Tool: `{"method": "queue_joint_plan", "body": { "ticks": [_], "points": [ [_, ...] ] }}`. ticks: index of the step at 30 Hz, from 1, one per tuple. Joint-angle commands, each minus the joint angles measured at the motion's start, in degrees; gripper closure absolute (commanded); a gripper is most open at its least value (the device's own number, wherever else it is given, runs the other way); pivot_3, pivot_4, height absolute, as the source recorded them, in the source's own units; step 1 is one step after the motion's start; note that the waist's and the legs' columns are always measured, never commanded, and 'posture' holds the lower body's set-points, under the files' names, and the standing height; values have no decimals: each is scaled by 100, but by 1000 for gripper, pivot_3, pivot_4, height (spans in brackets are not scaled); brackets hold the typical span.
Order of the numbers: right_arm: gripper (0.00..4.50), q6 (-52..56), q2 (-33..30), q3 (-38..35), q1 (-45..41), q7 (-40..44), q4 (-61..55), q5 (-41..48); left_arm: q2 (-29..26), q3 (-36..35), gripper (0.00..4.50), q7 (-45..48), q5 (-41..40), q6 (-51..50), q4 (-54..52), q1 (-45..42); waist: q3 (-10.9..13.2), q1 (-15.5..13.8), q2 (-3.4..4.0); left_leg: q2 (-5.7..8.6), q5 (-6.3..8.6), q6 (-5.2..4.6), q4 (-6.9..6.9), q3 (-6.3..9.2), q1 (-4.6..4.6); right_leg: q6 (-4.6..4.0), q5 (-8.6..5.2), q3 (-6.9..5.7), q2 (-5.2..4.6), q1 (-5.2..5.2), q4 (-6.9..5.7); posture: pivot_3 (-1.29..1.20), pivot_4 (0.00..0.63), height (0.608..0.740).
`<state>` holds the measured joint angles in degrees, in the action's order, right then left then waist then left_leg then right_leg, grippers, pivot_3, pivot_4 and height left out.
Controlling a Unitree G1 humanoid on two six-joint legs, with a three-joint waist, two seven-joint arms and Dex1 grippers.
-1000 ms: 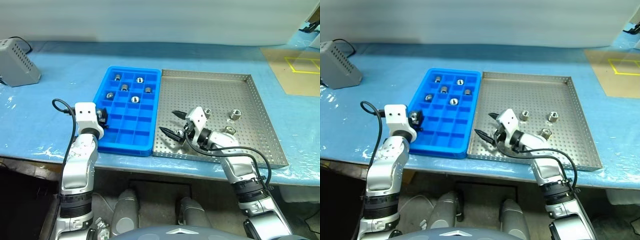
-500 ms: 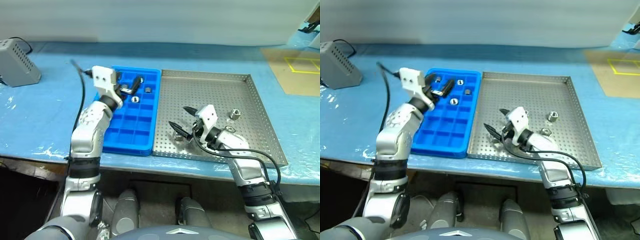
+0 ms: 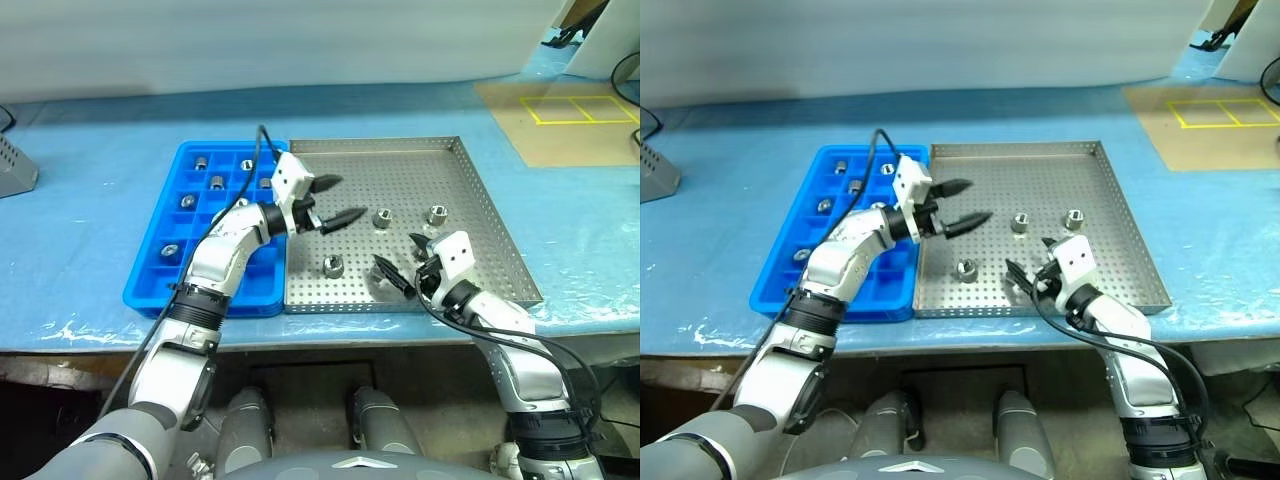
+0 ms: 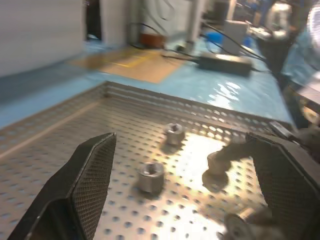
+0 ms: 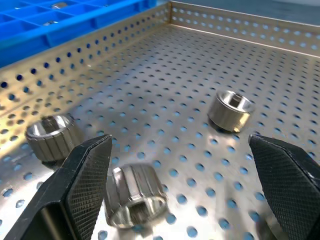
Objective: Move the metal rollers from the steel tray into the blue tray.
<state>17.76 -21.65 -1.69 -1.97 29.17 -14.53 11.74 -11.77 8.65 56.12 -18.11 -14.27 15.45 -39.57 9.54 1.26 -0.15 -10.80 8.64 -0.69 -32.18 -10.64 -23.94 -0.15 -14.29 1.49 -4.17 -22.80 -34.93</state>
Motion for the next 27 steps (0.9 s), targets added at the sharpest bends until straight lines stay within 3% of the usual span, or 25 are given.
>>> {"method": "queue_joint_plan", "body": {
  "ticks": [1,5,13,22,25,27],
  "points": [
    [0,-112,30,-121,90,-92,-360,79,-577,550,133,1171,205,-56,110,-155,-1,24,1,0,-2,-3,0,-2,2,0,0,1,0,0,-2,-392,150,740],
    [0,-189,60,-96,146,-120,-350,89,-908,926,133,1281,845,239,752,-494,0,77,2,0,-5,-13,-1,-8,5,-2,1,4,-1,3,-4,-398,150,740],
    [0,-200,124,-102,204,-212,-431,81,-469,1461,133,1686,1359,577,1319,-921,0,94,2,3,-2,-38,-11,-20,5,-5,5,5,-9,14,0,-412,150,740],
    [0,-176,177,-130,373,-330,-647,101,-348,1945,133,1783,2313,1591,2478,-1513,-1,121,3,-3,-1,-40,-13,-25,13,-6,8,9,-4,15,-2,-448,150,740],
    [0,-163,172,-139,421,-363,-693,105,-282,1959,753,1825,2486,1868,2730,-1752,-1,119,3,-2,-1,-42,-13,-26,12,-6,8,10,-5,16,1,-453,150,740],
    [0,-166,180,-139,447,-387,-715,99,-213,1912,1431,1860,2534,1984,2931,-1927,-1,111,3,-2,1,-44,-14,-26,10,-7,8,9,-6,17,3,-458,150,740]
  ]
}}
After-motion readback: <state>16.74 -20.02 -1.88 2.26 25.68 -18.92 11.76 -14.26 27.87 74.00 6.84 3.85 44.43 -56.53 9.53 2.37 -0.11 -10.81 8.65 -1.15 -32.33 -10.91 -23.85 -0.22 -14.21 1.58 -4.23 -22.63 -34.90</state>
